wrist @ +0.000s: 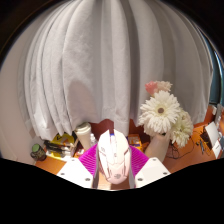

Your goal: Arrange mouse

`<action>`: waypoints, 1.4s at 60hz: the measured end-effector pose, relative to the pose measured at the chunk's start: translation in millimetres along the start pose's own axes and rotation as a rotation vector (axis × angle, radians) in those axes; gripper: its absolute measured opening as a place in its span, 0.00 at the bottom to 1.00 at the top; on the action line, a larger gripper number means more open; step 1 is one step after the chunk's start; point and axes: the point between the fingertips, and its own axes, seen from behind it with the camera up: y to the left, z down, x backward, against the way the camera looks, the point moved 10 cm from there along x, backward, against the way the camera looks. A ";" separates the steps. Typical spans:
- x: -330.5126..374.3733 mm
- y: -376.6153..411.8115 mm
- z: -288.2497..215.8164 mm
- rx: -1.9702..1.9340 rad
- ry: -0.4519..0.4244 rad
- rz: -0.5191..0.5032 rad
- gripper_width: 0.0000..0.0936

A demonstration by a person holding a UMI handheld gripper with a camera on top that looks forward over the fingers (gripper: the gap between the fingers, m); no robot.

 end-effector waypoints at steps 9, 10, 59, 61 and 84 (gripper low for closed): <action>-5.1 64.5 -8.1 0.030 -0.014 -0.049 0.46; -8.3 71.3 -4.4 0.033 -0.005 -0.053 0.46; -114.4 180.3 215.2 0.053 0.406 0.088 0.58; -111.2 179.7 215.3 0.037 0.423 0.089 0.68; 49.6 171.0 136.1 0.011 0.212 0.026 0.91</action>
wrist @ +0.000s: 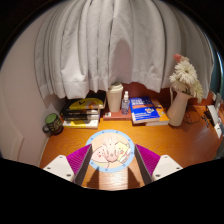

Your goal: Arrange mouse

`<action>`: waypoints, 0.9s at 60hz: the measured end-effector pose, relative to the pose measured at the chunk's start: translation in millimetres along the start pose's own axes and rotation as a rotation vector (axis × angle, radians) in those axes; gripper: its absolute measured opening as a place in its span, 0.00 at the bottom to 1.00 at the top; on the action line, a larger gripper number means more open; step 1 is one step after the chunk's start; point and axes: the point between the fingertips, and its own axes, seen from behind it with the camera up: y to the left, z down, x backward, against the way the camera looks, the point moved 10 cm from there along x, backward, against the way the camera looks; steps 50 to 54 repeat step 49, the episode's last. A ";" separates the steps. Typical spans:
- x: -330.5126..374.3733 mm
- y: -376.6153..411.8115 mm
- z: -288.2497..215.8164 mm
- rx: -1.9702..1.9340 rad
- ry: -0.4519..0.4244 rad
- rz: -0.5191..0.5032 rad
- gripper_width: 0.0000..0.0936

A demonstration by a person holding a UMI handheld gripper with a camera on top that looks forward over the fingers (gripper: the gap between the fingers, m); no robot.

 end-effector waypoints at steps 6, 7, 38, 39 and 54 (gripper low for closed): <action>56.4 -6.4 5.9 -0.008 -0.044 -0.014 0.89; 64.7 -7.9 7.5 -0.005 -0.047 -0.018 0.90; 206.1 -69.2 25.7 -0.009 -0.199 0.010 0.89; 207.7 -70.1 26.2 -0.009 -0.199 0.011 0.89; 219.7 -73.0 29.1 -0.024 -0.212 0.001 0.89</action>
